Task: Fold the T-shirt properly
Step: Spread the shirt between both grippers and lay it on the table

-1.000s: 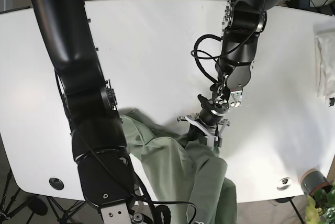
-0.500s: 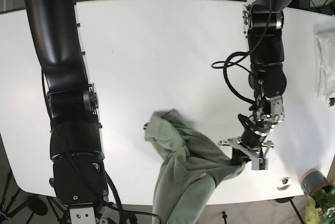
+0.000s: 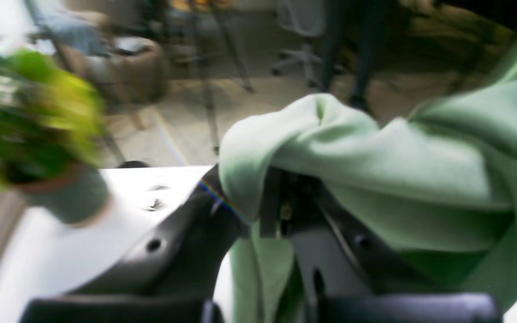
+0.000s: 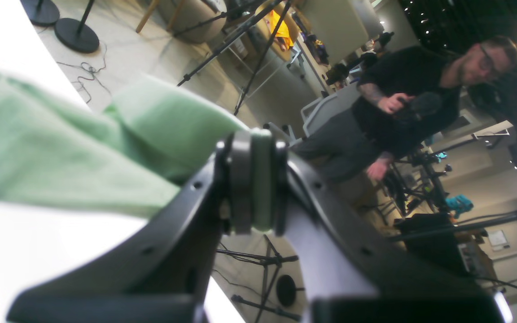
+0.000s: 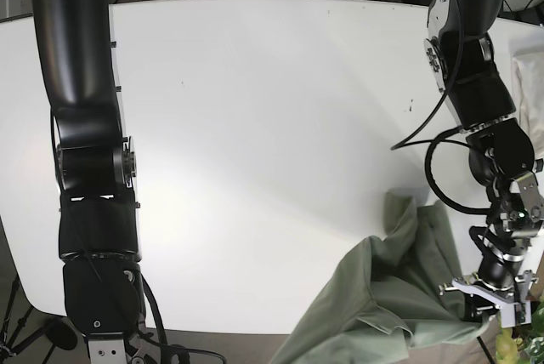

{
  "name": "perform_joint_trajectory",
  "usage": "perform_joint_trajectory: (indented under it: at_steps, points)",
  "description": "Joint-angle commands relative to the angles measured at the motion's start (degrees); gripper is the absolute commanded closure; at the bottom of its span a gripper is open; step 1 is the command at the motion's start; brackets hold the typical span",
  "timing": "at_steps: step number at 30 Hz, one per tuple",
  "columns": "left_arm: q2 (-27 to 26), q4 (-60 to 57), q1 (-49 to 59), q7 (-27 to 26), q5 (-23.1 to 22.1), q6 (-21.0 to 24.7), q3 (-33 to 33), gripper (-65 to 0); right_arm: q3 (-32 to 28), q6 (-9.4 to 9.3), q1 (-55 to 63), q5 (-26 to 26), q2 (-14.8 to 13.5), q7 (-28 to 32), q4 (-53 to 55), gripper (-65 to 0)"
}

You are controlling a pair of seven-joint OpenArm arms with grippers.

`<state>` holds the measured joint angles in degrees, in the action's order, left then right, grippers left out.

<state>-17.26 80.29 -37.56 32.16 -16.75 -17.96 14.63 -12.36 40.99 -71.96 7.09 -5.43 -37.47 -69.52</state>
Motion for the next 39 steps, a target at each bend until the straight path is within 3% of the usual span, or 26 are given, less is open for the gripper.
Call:
perform_joint_trajectory:
  at_steps: [1, 8, 25, 39]
  points:
    - [-2.22, 2.57, -4.50, 0.06, -0.87, -0.02, 0.97, 0.0, 0.45, -0.99, -2.84, -0.37, -0.77, 1.65, -0.51, 0.0]
    - [-5.47, 2.39, -8.81, 1.02, -0.79, -0.11, 2.47, 0.0, 1.33, -0.99, -2.84, -0.98, -4.02, 1.83, -0.51, 0.0]
    - [-5.21, 2.65, -7.32, 1.11, -0.79, -0.29, 1.85, 0.0, 10.65, -0.99, -2.84, -0.72, -7.89, 1.39, -4.73, 0.0]
    - [-0.11, 3.01, 5.52, 1.02, -0.79, -0.37, 0.27, 0.0, 16.54, -0.99, 19.79, -1.07, -9.56, -0.37, -20.99, 0.0]
